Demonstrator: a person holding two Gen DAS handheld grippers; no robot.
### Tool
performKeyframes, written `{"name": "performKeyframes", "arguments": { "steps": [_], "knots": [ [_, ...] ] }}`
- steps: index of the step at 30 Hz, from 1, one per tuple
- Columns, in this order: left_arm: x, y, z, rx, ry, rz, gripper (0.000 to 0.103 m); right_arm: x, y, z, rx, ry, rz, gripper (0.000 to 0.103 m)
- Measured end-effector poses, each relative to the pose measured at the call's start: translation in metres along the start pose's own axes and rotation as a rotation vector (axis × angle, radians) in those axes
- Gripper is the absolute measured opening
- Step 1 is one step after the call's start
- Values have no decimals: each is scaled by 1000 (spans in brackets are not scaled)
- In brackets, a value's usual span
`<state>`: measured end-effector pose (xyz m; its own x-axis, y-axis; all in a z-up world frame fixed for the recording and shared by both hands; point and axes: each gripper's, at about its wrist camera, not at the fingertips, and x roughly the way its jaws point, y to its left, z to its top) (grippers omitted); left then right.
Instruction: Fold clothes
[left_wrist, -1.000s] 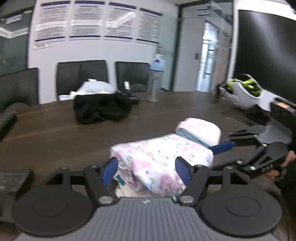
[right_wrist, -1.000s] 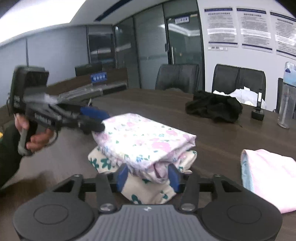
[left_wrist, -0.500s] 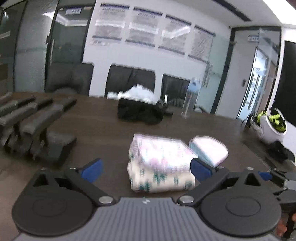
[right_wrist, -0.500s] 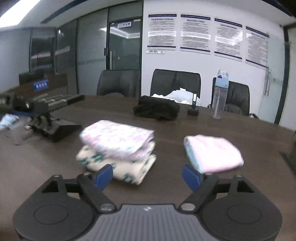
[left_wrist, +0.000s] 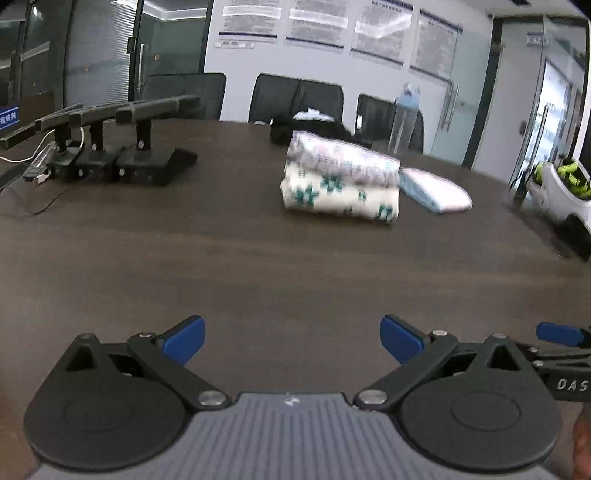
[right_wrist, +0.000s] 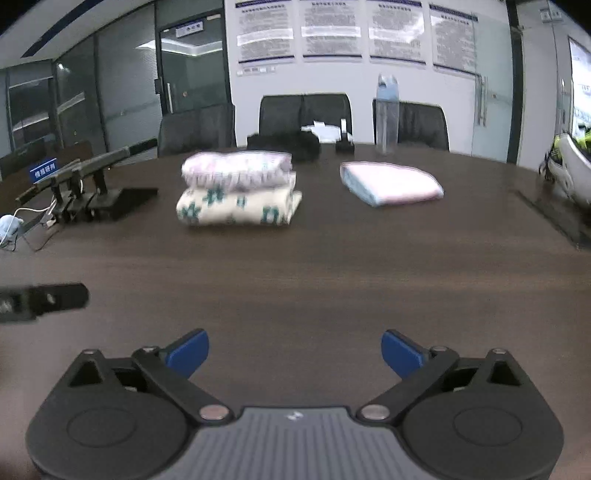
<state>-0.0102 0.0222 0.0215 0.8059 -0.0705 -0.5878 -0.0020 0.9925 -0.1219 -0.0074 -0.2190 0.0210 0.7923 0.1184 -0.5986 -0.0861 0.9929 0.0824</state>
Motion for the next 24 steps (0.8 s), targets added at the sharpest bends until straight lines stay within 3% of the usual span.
{"name": "performKeyframes", "arguments": {
  "steps": [6,17,24],
  "knots": [
    [-3,-7,-17,9,18,15,103,-11,13,-19,-11,-24,-20,101],
    [10,-14,-24,24,58,46,103,1,11,-27,30,19,-43,101],
    [16,-28,-27,108,60,100,103,7,14,-27,9,37,-49,103]
  ]
}}
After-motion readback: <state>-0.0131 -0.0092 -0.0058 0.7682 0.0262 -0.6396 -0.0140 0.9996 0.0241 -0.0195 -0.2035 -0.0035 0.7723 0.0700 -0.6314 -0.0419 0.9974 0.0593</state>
